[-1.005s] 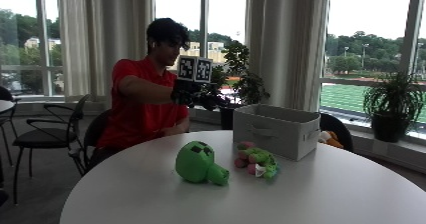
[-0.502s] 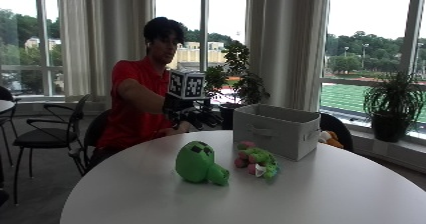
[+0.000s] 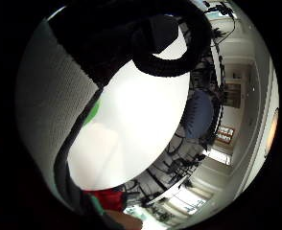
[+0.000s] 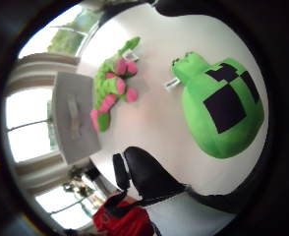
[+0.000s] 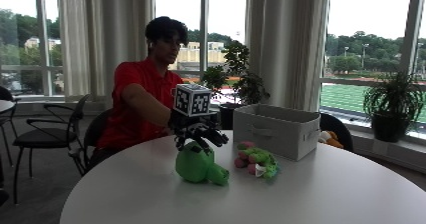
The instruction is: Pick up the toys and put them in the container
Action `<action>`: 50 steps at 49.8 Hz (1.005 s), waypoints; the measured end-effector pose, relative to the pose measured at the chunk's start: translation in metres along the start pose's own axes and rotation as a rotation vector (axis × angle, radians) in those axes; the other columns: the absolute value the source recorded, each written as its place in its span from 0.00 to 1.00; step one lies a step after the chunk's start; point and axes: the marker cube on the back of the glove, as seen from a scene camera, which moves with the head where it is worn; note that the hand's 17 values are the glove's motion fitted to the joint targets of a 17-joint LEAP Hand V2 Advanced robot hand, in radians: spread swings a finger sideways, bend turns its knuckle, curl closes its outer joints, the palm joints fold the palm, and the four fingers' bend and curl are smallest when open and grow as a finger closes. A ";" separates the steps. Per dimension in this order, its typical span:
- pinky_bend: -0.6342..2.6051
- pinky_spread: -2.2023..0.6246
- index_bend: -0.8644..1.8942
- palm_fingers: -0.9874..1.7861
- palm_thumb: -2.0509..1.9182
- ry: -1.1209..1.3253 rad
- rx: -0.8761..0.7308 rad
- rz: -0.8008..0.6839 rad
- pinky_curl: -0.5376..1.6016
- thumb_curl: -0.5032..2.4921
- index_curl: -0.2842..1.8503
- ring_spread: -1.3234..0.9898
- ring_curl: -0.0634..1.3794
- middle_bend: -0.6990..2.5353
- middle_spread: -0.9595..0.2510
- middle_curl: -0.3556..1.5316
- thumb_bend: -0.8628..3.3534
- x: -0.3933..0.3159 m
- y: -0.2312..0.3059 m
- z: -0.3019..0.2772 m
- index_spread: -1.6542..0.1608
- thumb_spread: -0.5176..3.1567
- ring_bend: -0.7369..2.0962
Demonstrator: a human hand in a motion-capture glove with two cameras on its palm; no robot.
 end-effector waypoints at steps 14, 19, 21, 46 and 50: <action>0.54 0.83 0.38 0.33 0.50 0.017 -0.216 0.051 0.43 0.25 0.25 0.56 0.21 0.25 0.71 0.32 0.19 0.012 -0.012 0.044 0.68 0.39 0.31; 0.57 0.82 0.38 0.32 0.51 -0.010 -0.285 0.036 0.45 0.25 0.26 0.56 0.20 0.25 0.72 0.31 0.19 0.015 -0.005 0.053 0.67 0.39 0.31; 0.59 0.82 0.38 0.33 0.52 -0.010 -0.293 0.019 0.45 0.26 0.26 0.56 0.21 0.24 0.73 0.30 0.20 0.017 -0.002 0.053 0.67 0.40 0.33; 0.55 0.75 0.47 0.48 0.63 -0.080 -0.207 0.012 0.42 0.31 0.33 0.49 0.27 0.28 0.61 0.30 0.24 0.012 -0.004 0.055 0.64 0.48 0.44; 0.55 0.72 0.47 0.52 0.65 -0.106 -0.133 0.056 0.41 0.32 0.34 0.46 0.29 0.28 0.58 0.31 0.25 0.012 -0.003 0.052 0.65 0.48 0.47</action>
